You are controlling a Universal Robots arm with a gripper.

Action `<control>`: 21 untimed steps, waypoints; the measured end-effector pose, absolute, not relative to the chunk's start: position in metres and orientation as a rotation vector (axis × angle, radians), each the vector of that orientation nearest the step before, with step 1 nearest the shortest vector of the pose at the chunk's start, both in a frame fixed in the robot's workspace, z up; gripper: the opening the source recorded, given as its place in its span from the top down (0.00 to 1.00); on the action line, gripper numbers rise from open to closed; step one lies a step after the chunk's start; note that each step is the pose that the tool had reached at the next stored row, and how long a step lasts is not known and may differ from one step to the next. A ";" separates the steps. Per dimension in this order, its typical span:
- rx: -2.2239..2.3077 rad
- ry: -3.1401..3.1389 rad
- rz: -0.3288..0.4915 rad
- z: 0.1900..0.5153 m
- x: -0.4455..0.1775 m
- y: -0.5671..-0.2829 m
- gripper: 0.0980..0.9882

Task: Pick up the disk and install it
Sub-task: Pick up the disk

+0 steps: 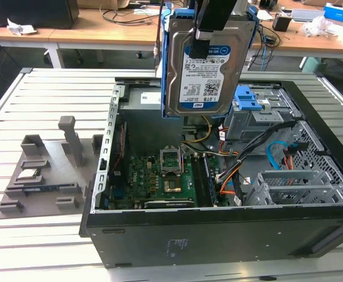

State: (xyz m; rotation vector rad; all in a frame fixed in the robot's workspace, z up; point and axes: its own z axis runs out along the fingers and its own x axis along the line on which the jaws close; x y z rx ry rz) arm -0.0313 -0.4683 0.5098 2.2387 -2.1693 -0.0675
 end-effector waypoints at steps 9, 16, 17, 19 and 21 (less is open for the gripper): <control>2.239 -2.169 -0.068 0.510 -0.031 -0.481 0.70; 2.239 -2.169 -0.068 0.509 -0.031 -0.502 0.70; 2.239 -2.169 -0.068 0.509 -0.031 -0.512 0.70; 2.239 -2.169 -0.068 0.509 -0.031 -0.518 0.70; 2.239 -2.169 -0.068 0.509 -0.031 -0.522 0.70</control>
